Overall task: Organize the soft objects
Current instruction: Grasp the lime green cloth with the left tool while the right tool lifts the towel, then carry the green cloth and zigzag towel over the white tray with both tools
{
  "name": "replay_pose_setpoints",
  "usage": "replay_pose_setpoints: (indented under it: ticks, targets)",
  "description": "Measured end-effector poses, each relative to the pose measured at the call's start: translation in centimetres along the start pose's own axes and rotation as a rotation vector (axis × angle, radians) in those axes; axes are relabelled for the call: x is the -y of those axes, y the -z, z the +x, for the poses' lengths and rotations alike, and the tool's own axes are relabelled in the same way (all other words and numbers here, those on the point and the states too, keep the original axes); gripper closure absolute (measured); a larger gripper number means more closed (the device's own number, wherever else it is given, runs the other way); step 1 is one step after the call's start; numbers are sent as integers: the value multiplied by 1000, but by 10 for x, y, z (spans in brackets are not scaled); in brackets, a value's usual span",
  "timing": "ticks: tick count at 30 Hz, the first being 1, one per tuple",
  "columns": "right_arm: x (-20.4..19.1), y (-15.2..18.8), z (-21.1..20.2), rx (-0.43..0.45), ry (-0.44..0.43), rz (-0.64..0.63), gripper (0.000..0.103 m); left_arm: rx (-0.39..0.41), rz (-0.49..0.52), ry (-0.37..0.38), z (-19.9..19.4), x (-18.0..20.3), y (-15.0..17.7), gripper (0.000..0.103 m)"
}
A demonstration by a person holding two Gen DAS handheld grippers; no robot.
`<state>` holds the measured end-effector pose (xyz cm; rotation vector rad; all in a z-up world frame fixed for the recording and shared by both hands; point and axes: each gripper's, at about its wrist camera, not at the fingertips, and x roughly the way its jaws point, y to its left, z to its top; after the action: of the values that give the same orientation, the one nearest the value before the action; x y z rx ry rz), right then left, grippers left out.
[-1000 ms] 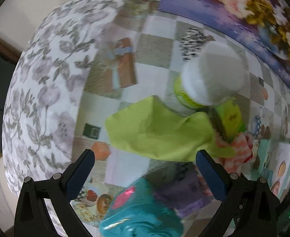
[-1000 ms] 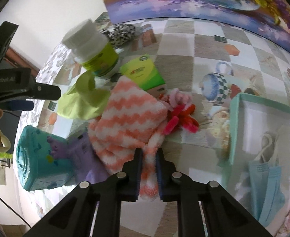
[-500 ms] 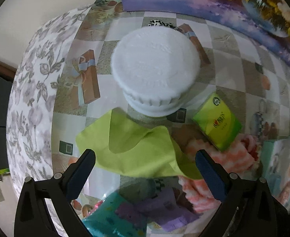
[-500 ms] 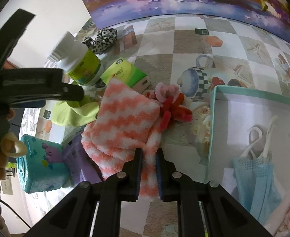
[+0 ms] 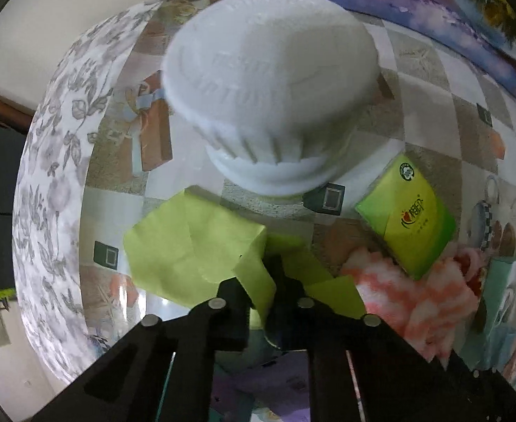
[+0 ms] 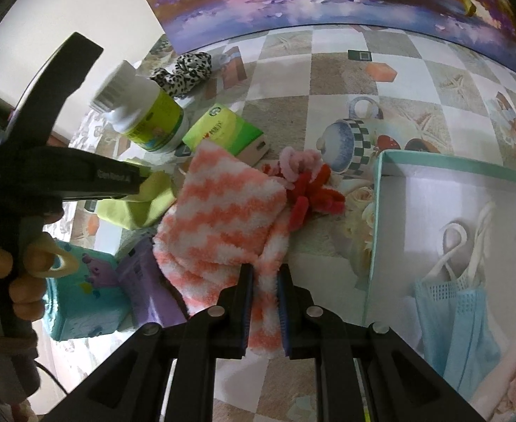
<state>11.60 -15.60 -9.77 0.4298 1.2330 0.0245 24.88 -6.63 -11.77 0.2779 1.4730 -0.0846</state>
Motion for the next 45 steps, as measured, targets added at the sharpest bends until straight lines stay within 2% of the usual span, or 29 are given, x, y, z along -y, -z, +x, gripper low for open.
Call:
replay_pose_setpoints:
  ticks: [7, 14, 16, 23, 28, 32, 36, 45]
  targets:
    - [-4, 3, -20, 29, -45, 9, 89, 44, -62, 36, -15, -14, 23, 98]
    - [-12, 6, -50, 81, -100, 2, 90, 178, -98, 68, -65, -8, 49, 98]
    - [-15, 8, -58, 95, -115, -6, 91, 201, -110, 77, -78, -25, 57, 98]
    - [-16, 15, -84, 138, -161, -2, 92, 276, -217, 167, -111, -46, 83, 98]
    - [-16, 18, -111, 198, -199, 3, 92, 337, -275, 238, -126, -48, 99, 98]
    - [-13, 21, -130, 245, -212, 13, 92, 379, -300, 264, -135, -48, 111, 98]
    - [-11, 22, -149, 293, -211, 16, 92, 422, -310, 313, -146, -49, 121, 98]
    - [8, 29, -194, 412, -161, 57, 92, 534, -254, 335, -184, -43, 140, 98]
